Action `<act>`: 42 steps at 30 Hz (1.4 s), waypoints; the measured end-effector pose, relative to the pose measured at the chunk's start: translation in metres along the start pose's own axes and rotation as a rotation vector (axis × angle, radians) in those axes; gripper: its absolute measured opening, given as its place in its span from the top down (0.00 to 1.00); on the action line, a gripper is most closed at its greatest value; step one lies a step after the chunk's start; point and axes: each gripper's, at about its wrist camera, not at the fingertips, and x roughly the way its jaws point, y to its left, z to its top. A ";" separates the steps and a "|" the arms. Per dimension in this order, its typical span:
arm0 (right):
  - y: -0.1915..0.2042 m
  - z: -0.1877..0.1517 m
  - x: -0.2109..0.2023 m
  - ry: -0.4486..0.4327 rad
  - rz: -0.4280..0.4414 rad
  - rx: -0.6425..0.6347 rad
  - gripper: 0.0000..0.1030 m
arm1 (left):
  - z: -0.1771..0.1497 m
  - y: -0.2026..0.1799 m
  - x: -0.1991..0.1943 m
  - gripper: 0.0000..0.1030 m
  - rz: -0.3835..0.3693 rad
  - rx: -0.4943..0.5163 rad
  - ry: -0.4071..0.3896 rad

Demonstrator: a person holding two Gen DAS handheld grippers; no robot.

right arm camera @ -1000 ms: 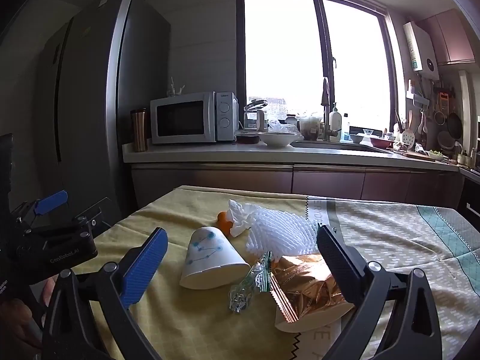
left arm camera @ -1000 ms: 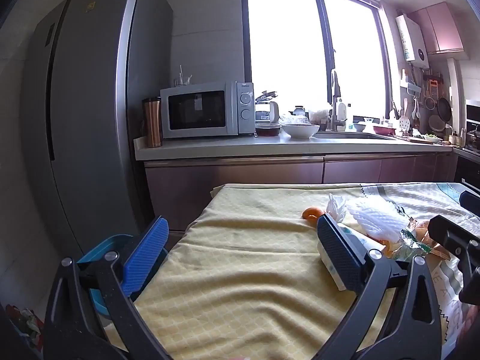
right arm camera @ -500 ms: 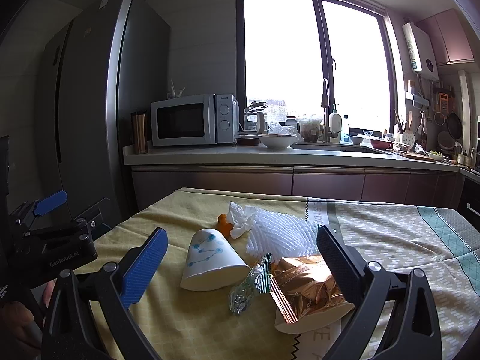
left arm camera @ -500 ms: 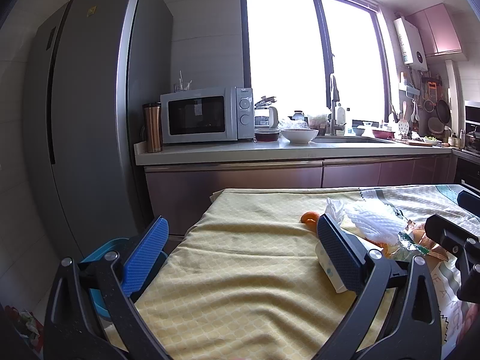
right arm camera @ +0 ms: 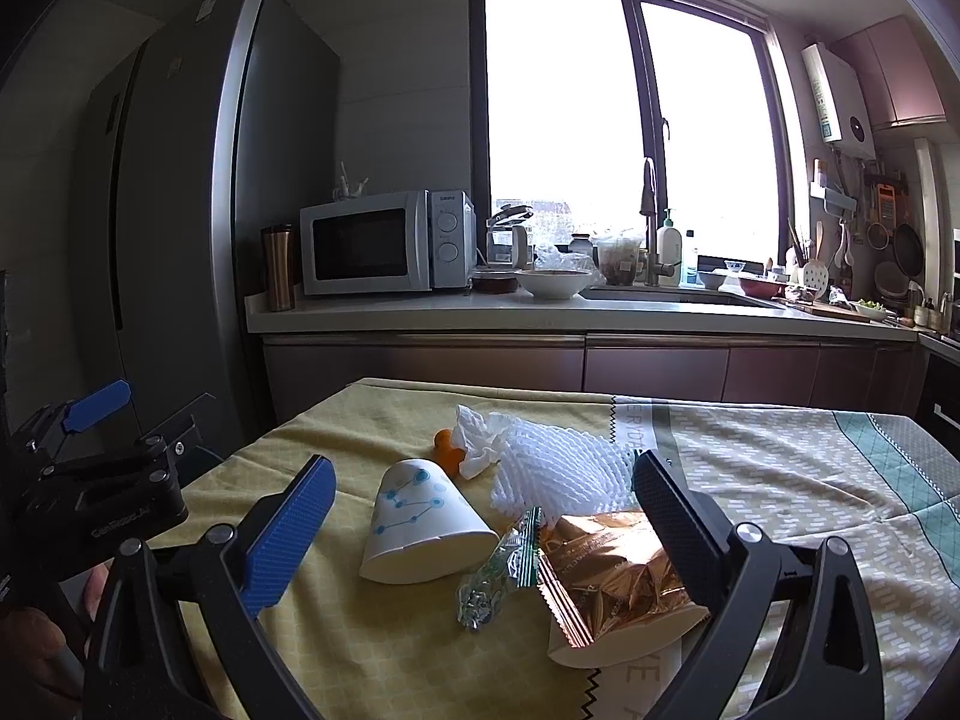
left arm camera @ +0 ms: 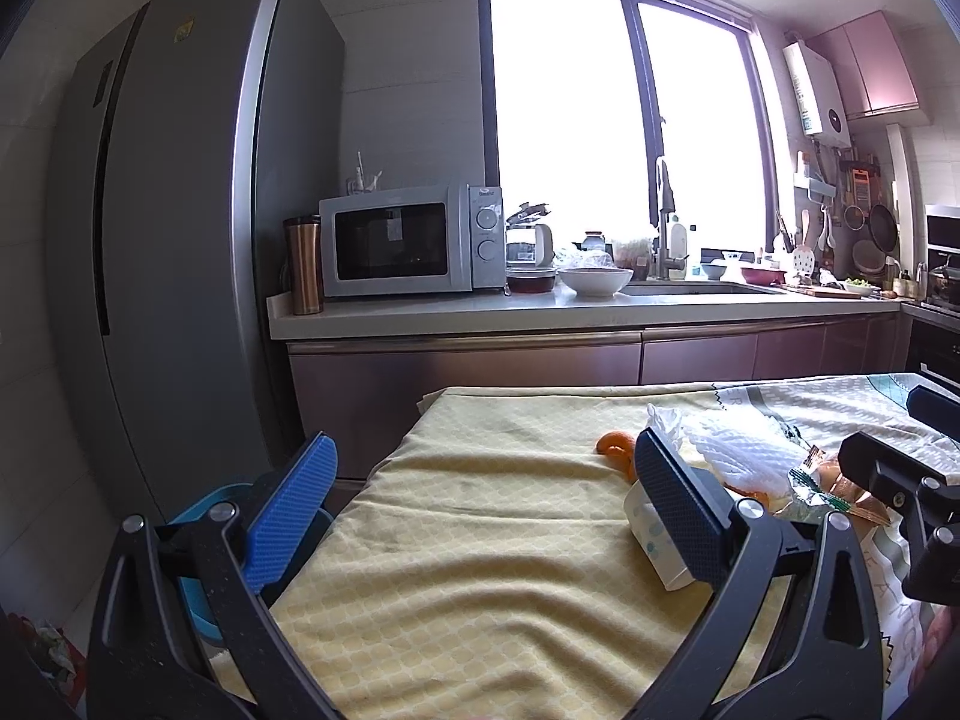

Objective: Collect trash

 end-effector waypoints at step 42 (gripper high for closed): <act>-0.005 -0.008 0.003 0.002 0.007 0.013 0.07 | -0.003 -0.004 0.002 0.05 -0.006 0.002 0.008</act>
